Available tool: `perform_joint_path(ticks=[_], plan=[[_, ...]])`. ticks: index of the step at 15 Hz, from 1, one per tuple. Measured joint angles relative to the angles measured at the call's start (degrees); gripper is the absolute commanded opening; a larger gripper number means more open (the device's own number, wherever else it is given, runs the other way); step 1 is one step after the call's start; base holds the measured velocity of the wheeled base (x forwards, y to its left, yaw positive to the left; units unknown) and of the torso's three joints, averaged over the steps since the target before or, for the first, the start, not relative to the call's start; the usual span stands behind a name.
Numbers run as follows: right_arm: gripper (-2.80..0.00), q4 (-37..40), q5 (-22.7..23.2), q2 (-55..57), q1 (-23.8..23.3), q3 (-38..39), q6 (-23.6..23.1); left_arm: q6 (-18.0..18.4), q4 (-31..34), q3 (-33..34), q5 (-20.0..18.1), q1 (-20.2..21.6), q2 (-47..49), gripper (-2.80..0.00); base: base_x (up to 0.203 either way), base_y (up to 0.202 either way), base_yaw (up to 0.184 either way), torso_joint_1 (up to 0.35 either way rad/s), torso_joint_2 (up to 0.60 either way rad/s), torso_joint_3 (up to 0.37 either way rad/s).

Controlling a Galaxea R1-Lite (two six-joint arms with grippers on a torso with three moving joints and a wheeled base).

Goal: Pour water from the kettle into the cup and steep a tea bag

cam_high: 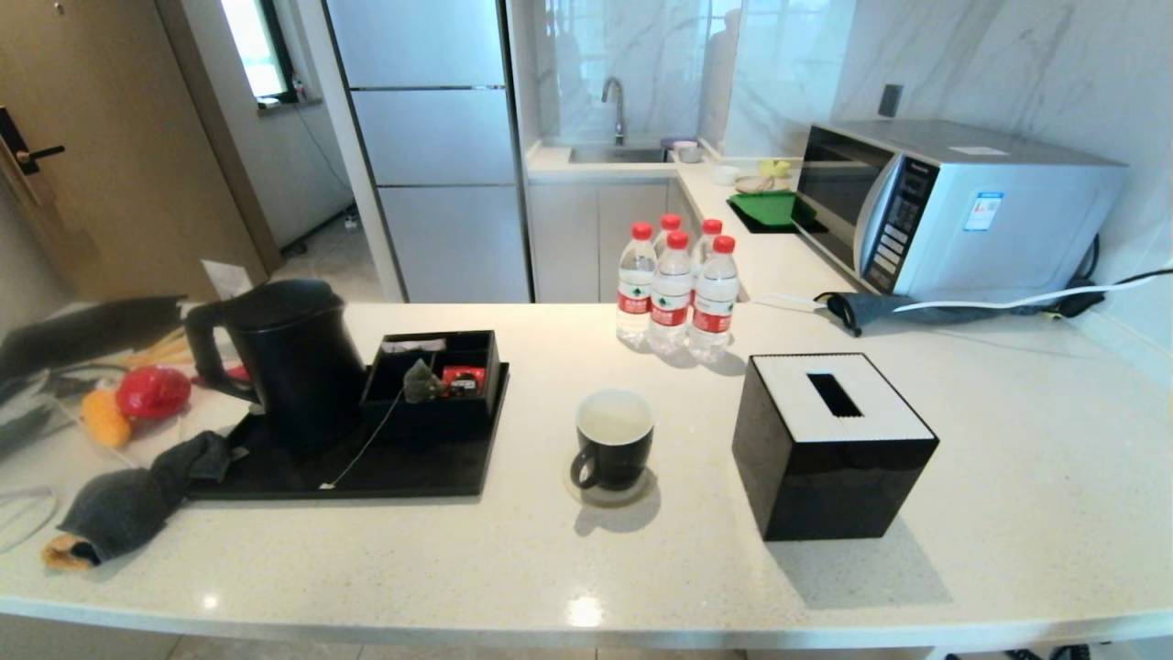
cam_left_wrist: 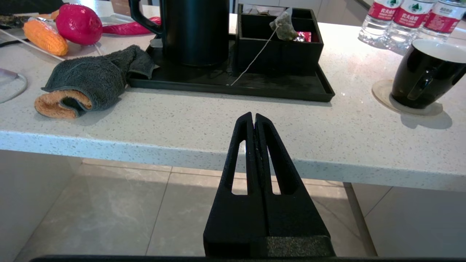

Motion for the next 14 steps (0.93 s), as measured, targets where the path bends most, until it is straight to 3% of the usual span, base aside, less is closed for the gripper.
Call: perform_joint_path(ticks=[7,12,14], plan=[[-2.8,-0.02,0.01,0.0,-0.01,0.0,0.0,-0.09,-0.2,-3.18,0.16,0.05,2.34,-2.8,0.0,0.0,0.0,0.0,0.0,0.0],[-2.8,0.0,0.0,0.0,0.02,0.0,0.0,-0.15,-1.0,-21.23,2.85,-0.37,19.79,-2.8,0.0,0.0,0.0,0.0,0.0,0.0],[-2.8,0.0,0.0,0.0,0.02,0.0,0.01,-0.15,-1.05,-29.8,6.39,-0.34,28.74,-2.8,0.0,0.0,0.0,0.0,0.0,0.0]])
